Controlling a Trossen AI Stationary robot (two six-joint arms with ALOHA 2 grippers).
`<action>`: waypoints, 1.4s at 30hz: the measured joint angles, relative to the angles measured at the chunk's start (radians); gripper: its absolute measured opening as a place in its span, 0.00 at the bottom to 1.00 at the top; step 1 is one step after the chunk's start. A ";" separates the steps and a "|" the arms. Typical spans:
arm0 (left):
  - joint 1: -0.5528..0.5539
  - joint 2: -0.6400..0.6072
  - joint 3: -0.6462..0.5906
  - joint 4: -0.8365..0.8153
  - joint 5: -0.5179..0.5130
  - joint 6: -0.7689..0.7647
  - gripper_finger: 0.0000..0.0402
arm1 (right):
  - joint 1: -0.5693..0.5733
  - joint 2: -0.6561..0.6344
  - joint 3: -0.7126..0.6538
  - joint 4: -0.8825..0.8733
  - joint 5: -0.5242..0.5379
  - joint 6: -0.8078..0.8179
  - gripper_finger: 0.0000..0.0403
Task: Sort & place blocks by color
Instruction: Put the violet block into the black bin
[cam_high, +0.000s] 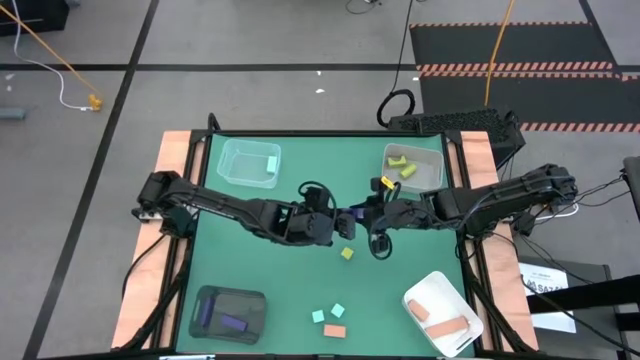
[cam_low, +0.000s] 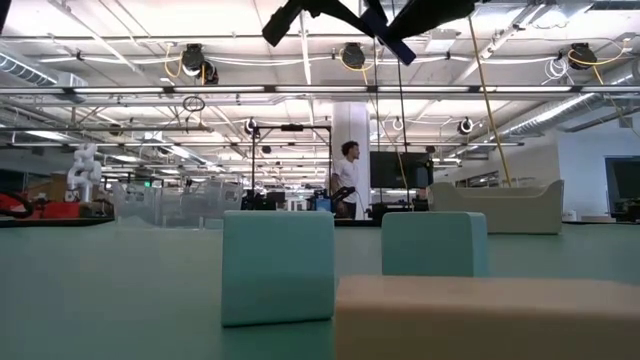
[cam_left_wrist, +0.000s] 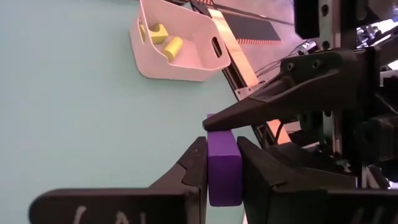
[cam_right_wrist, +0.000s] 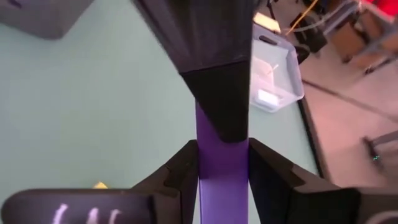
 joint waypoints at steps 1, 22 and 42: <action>0.000 0.000 0.000 0.000 0.001 0.003 0.14 | 0.000 0.000 0.000 -0.004 -0.001 0.029 0.26; 0.017 -0.029 -0.001 0.001 -0.119 0.206 0.14 | -0.001 -0.169 0.002 -0.508 0.047 0.444 0.66; -0.222 -0.212 0.000 0.614 -0.292 1.294 0.14 | 0.000 -0.385 -0.527 0.248 -0.143 0.700 0.62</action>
